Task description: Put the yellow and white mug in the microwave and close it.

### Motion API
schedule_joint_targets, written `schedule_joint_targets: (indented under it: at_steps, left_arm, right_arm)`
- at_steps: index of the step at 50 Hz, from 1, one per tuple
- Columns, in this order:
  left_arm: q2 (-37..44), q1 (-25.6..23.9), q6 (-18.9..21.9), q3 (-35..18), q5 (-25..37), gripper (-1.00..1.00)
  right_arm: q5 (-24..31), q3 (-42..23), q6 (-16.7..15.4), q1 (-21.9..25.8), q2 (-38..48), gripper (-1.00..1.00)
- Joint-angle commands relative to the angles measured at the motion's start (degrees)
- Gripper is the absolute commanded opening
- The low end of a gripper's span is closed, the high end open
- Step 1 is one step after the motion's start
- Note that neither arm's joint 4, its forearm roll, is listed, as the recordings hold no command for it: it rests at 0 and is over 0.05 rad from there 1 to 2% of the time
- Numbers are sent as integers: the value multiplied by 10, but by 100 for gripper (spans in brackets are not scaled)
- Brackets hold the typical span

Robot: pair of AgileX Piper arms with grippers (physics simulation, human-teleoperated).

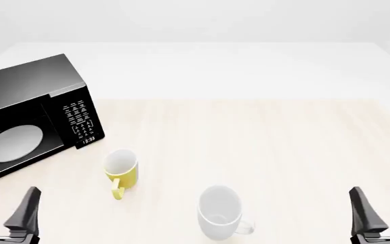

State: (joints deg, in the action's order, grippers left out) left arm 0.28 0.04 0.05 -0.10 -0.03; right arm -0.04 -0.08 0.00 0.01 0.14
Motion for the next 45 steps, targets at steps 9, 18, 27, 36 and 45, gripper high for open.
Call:
schedule_joint_targets:
  at_steps: [9, 18, 27, 36, 45]
  left_arm:
    - [3, -8, 7, -5, 12, 100]
    - [18, -18, 8, -10, 9, 100]
    - [1, -52, 16, -28, 53, 100]
    - [-2, -91, 25, -43, 97, 100]
    - [11, -111, 19, -40, 116, 100]
  right_arm:
    - [-1, -2, 0, 0, 3, 100]
    - [-1, -2, 0, 0, 3, 100]
    - [-1, -2, 0, 0, 3, 100]
    - [-1, -2, 0, 0, 3, 100]
    - [-1, -2, 0, 0, 3, 100]
